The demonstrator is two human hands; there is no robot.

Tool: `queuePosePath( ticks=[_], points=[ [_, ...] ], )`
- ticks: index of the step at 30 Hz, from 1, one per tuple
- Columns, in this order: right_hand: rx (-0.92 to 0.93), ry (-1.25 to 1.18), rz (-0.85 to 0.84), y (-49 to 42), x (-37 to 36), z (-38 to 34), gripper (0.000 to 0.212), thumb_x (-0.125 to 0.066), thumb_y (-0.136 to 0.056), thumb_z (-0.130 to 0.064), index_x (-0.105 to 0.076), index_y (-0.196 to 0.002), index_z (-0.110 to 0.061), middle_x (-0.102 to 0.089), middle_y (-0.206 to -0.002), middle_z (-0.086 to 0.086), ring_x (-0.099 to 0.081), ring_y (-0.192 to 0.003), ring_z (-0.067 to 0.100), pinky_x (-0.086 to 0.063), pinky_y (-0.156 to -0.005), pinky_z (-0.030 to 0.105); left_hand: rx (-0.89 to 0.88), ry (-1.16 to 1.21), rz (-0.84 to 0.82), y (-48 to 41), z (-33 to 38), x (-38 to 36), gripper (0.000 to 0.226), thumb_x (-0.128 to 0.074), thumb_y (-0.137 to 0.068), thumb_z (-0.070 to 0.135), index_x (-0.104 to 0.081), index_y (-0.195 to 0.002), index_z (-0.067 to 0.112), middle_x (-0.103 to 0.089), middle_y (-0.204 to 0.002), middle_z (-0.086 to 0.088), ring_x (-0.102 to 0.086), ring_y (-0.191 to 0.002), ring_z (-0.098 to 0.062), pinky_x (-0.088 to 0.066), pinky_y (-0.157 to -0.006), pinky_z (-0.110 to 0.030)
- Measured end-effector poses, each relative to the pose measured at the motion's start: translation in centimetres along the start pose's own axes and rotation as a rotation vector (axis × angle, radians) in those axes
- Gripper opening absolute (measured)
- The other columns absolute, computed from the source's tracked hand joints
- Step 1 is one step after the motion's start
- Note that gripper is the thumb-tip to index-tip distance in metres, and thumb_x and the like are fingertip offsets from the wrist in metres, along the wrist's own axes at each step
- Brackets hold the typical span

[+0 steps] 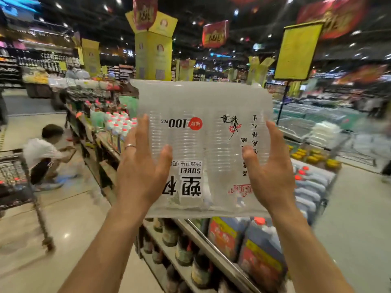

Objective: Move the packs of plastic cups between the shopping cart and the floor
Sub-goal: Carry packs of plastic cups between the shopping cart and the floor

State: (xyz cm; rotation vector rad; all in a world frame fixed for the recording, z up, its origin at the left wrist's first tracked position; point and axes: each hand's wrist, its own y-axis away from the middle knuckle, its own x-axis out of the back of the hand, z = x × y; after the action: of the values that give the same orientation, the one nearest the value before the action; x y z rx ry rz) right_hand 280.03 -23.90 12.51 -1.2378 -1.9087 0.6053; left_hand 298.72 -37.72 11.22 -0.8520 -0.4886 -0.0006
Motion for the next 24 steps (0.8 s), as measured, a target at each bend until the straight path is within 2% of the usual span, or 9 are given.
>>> queuePosePath(
  ticks=[3,6,9,11,13,14,17,24],
  points=[
    [-0.084,0.090,0.088,0.4,4.1,0.3,0.060,-0.056,-0.095,-0.033,-0.027,-0.147,-0.038,-0.040,-0.136,-0.009,-0.030,-0.103,-0.007,-0.030,-0.086,0.027,-0.073,0.101,-0.088,-0.5,2.8,-2.4,0.076,-0.037,-0.089,0.053,-0.011,-0.156,0.029,-0.023,-0.159,-0.012,-0.026,-0.144,-0.030,-0.037,-0.103,-0.050],
    [-0.137,0.199,0.183,1.4,7.8,0.3,0.059,-0.054,-0.095,-0.036,-0.026,-0.147,-0.038,-0.040,-0.144,-0.005,-0.031,-0.104,-0.005,-0.030,-0.087,0.027,-0.150,0.194,-0.163,-0.6,5.4,-4.5,0.076,-0.035,-0.089,0.055,-0.012,-0.156,0.028,-0.026,-0.158,-0.014,-0.031,-0.141,-0.032,-0.038,-0.100,-0.049],
    [-0.189,0.299,0.258,3.1,11.1,0.2,0.061,-0.053,-0.096,-0.038,-0.024,-0.150,-0.038,-0.037,-0.145,-0.003,-0.028,-0.099,-0.014,-0.029,-0.088,0.024,-0.216,0.272,-0.244,0.0,8.0,-6.6,0.078,-0.030,-0.085,0.060,-0.009,-0.155,0.032,-0.026,-0.158,-0.014,-0.037,-0.136,-0.037,-0.042,-0.093,-0.050],
    [-0.218,0.371,0.324,4.6,13.2,0.3,0.063,-0.053,-0.096,-0.039,-0.022,-0.151,-0.037,-0.036,-0.149,-0.001,-0.033,-0.113,-0.006,-0.027,-0.092,0.022,-0.261,0.340,-0.294,0.8,9.8,-7.8,0.078,-0.030,-0.085,0.060,-0.007,-0.155,0.035,-0.027,-0.158,-0.013,-0.038,-0.136,-0.037,-0.043,-0.091,-0.052],
    [-0.252,0.428,0.372,6.0,15.4,0.5,0.065,-0.053,-0.096,-0.040,-0.020,-0.152,-0.039,-0.032,-0.153,-0.002,-0.030,-0.134,0.007,-0.026,-0.098,0.024,-0.304,0.413,-0.331,1.8,11.9,-8.9,0.077,-0.030,-0.085,0.059,-0.007,-0.155,0.035,-0.028,-0.157,-0.011,-0.037,-0.137,-0.033,-0.044,-0.091,-0.051],
    [-0.268,0.447,0.387,6.5,16.3,0.6,0.066,-0.053,-0.096,-0.040,-0.019,-0.152,-0.039,-0.031,-0.154,-0.002,-0.030,-0.138,0.011,-0.027,-0.101,0.026,-0.321,0.439,-0.343,2.2,12.8,-9.4,0.077,-0.030,-0.085,0.059,-0.008,-0.155,0.035,-0.027,-0.157,-0.009,-0.035,-0.138,-0.030,-0.044,-0.092,-0.050],
    [-0.310,0.493,0.447,8.0,19.8,0.5,0.066,-0.054,-0.096,-0.040,-0.018,-0.152,-0.042,-0.032,-0.152,-0.001,-0.035,-0.136,0.014,-0.034,-0.101,0.033,-0.363,0.517,-0.388,3.9,16.1,-10.6,0.075,-0.034,-0.088,0.057,-0.007,-0.155,0.036,-0.026,-0.157,-0.004,-0.034,-0.137,-0.024,-0.045,-0.092,-0.047],
    [-0.345,0.568,0.524,10.1,27.4,2.0,0.065,-0.052,-0.097,-0.041,-0.017,-0.151,-0.043,-0.027,-0.155,-0.004,-0.033,-0.134,0.009,-0.030,-0.096,0.030,-0.406,0.616,-0.440,8.1,23.8,-13.3,0.074,-0.037,-0.089,0.052,-0.010,-0.155,0.034,-0.025,-0.157,-0.005,-0.036,-0.137,-0.026,-0.042,-0.092,-0.044]
  ],
)
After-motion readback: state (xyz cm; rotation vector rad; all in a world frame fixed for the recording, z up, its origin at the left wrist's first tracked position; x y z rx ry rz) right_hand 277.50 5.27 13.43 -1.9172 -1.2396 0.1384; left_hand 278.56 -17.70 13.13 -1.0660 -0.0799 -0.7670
